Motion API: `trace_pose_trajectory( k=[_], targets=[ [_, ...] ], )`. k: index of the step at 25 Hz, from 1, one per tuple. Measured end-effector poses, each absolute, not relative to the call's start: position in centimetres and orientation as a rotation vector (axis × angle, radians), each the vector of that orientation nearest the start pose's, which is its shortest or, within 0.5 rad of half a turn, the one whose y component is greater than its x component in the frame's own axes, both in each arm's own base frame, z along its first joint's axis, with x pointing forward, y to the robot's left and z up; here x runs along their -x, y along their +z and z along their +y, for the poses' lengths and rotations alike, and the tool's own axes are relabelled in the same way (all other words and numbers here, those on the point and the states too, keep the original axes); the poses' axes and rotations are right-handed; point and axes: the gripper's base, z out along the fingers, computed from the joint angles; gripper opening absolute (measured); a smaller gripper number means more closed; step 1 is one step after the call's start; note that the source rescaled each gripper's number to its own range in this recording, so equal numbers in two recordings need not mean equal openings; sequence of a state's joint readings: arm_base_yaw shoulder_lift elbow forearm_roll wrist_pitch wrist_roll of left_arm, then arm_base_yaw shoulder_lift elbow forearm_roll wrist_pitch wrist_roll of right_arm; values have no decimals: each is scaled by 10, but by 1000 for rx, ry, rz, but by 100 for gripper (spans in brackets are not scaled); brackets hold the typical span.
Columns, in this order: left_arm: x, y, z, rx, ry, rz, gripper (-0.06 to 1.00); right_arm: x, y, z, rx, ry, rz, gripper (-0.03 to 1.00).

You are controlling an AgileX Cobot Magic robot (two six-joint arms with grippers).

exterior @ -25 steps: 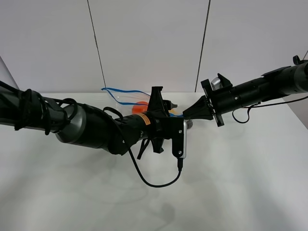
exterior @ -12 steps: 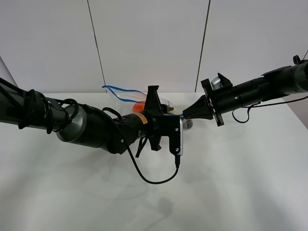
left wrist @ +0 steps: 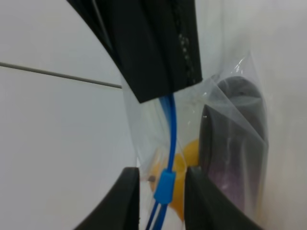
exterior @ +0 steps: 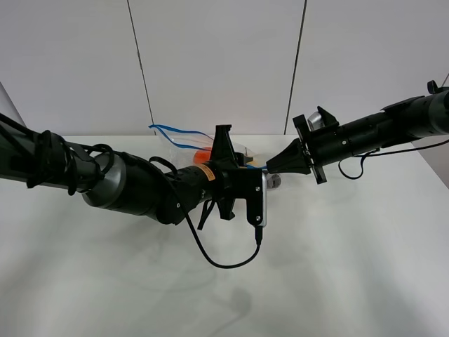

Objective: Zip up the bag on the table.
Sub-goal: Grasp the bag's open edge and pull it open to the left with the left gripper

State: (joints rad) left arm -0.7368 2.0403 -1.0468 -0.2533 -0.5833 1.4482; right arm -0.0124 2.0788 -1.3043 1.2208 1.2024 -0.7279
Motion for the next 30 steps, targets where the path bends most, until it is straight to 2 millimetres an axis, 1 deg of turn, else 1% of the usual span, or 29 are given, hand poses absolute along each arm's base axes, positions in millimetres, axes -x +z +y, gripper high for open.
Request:
trace_pose_trajectory(
  k=[9, 16, 22, 30],
  targets=[
    [-319, 145, -272, -1554, 467, 1144, 27, -390, 164, 73, 5, 1491, 2601, 0],
    [-319, 145, -273, -1547, 457, 1154, 27, -391, 163, 73, -6, 1485, 2600, 0],
    [-308, 144, -284, -1553, 408, 1150, 27, -391, 164, 73, -8, 1487, 2598, 0],
    [-309, 146, -284, -1534, 413, 1143, 27, -391, 164, 73, -8, 1490, 2598, 0]
  ],
)
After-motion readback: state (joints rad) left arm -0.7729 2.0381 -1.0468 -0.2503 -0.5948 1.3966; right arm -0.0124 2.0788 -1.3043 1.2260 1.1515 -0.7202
